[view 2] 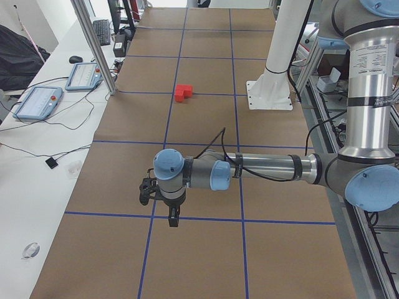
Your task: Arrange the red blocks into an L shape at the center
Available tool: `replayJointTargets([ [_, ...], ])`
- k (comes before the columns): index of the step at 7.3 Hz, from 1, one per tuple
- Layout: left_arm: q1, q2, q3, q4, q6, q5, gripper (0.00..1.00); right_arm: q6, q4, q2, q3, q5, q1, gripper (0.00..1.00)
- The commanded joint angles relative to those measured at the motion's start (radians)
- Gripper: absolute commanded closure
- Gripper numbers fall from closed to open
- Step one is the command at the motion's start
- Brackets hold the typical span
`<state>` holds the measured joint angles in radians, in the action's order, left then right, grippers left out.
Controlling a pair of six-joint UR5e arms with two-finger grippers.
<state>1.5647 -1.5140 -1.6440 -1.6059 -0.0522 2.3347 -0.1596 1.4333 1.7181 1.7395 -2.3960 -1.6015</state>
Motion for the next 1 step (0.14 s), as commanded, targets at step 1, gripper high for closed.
replayJointTargets([
  [1,0.000,0.000,0.010,0.000,0.000,0.000,0.00,0.000,-0.001,-0.002,0.002,-0.008,0.000,0.01],
])
